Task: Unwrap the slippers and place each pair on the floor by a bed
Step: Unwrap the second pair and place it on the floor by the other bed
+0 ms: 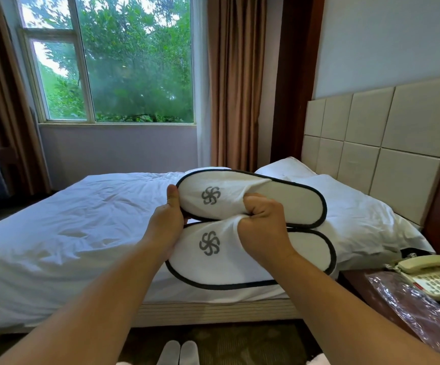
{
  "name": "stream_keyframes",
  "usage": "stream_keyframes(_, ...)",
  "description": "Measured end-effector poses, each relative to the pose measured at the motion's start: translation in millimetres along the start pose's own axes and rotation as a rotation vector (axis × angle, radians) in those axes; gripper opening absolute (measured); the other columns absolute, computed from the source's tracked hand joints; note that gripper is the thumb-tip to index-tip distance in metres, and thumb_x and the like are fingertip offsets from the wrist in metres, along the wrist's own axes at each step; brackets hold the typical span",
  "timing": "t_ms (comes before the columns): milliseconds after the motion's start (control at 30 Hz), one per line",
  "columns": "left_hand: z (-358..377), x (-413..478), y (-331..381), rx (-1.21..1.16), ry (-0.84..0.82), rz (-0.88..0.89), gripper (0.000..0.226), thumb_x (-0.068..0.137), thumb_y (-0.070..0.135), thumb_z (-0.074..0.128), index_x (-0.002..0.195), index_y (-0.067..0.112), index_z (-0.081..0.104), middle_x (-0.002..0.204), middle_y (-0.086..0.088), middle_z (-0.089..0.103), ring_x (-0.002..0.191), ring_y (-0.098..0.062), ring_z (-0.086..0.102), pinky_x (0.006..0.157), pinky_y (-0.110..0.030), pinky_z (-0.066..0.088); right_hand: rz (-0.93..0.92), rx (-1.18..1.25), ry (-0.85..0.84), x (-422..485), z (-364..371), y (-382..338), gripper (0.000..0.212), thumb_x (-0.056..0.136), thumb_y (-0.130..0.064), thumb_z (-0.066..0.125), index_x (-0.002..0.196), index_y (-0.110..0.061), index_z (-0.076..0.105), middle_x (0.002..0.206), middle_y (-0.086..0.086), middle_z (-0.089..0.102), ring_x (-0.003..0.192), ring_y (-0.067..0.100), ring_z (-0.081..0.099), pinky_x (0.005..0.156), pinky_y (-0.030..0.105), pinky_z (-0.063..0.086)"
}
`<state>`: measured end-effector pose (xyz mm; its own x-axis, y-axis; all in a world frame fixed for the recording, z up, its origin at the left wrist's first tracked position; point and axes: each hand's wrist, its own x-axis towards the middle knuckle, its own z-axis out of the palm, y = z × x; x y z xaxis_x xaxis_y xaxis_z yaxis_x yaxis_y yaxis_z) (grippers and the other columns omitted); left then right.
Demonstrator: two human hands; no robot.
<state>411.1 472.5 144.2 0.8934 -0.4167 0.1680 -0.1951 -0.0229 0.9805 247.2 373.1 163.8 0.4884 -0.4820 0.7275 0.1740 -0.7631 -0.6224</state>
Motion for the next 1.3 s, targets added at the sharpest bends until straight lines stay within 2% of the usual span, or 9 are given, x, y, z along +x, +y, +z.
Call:
stream_keyframes(167,-8,-3,-5,-0.004,-0.023,-0.039,0.084,0.088,0.077,0.019,0.082,0.016,0.076,0.073,-0.008,0.075,0.076,-0.026,0.070,0.074,-0.040,0.055,-0.108,-0.016,-0.020,-7,8,-8,0.014,0.054,0.003,0.045,0.048,-0.001,0.033,0.054,0.018,0.036,0.052,0.030,0.033,0.060,0.027,0.028)
stream_keyframes(267,-16,-4,-6,0.011,0.025,-0.020,0.085,0.087,0.078,0.018,0.068,0.010,0.066,0.056,-0.003,0.065,0.059,-0.022,0.061,0.064,-0.036,0.051,-0.096,-0.020,-0.084,-3,9,-6,0.018,0.056,0.006,0.047,0.050,-0.002,0.032,0.058,0.015,0.034,0.053,0.025,0.030,0.056,0.025,0.027)
stream_keyframes(367,-27,-8,-6,0.038,0.102,-0.006,0.079,0.088,0.077,0.017,0.057,0.014,0.053,0.047,0.002,0.053,0.050,-0.020,0.050,0.056,-0.031,0.041,-0.129,-0.097,-0.194,5,7,-6,0.029,0.061,0.005,0.050,0.052,-0.012,0.029,0.064,-0.006,0.035,0.056,0.004,0.030,0.052,0.020,0.027)
stream_keyframes(500,-47,-9,3,-0.008,0.139,0.005,0.078,0.091,0.073,0.023,0.079,0.007,0.065,0.078,-0.007,0.067,0.067,-0.027,0.065,0.063,-0.038,0.052,-0.259,-0.254,-0.256,11,3,-11,0.031,0.071,0.002,0.060,0.056,-0.025,0.057,0.082,-0.009,0.057,0.069,0.010,0.055,0.060,0.008,0.040)
stream_keyframes(633,-64,-14,20,-0.022,0.021,-0.010,0.052,0.096,0.061,0.034,0.102,0.020,0.064,0.096,-0.003,0.068,0.078,-0.022,0.069,0.060,-0.034,0.052,-0.276,-0.299,-0.232,14,1,-17,0.020,0.073,0.000,0.053,0.068,-0.002,0.072,0.089,0.003,0.067,0.076,0.022,0.064,0.068,0.027,0.056)
stream_keyframes(767,-77,-23,38,-0.013,-0.083,-0.039,0.039,0.096,0.053,0.042,0.111,0.022,0.061,0.108,-0.003,0.067,0.092,-0.021,0.068,0.074,-0.038,0.056,-0.259,-0.371,-0.208,15,3,-24,0.024,0.079,0.008,0.063,0.093,-0.004,0.078,0.100,0.006,0.070,0.091,0.023,0.065,0.080,0.034,0.057)
stream_keyframes(1000,-91,-45,66,-0.066,-0.100,-0.010,0.045,0.096,0.053,0.045,0.132,0.025,0.048,0.122,0.000,0.057,0.102,-0.019,0.059,0.092,-0.044,0.046,-0.223,-0.400,-0.155,19,5,-50,0.020,0.078,0.001,0.064,0.092,-0.007,0.076,0.097,0.001,0.068,0.091,0.027,0.064,0.082,0.035,0.057)
stream_keyframes(1167,-93,-53,82,-0.195,-0.126,-0.022,0.061,0.093,0.062,0.043,0.145,0.031,0.036,0.147,-0.003,0.040,0.129,-0.026,0.044,0.102,-0.049,0.034,-0.271,-0.418,-0.133,25,8,-65,0.020,0.078,-0.002,0.066,0.091,-0.010,0.077,0.095,0.002,0.068,0.088,0.027,0.062,0.081,0.039,0.057)
stream_keyframes(1300,-91,-45,86,-0.257,-0.118,-0.014,0.064,0.091,0.068,0.038,0.145,0.034,0.035,0.150,-0.005,0.037,0.134,-0.024,0.039,0.092,-0.042,0.034,-0.321,-0.381,-0.093,35,18,-69,0.023,0.078,-0.003,0.068,0.097,-0.010,0.078,0.096,0.003,0.071,0.087,0.026,0.064,0.080,0.041,0.057)
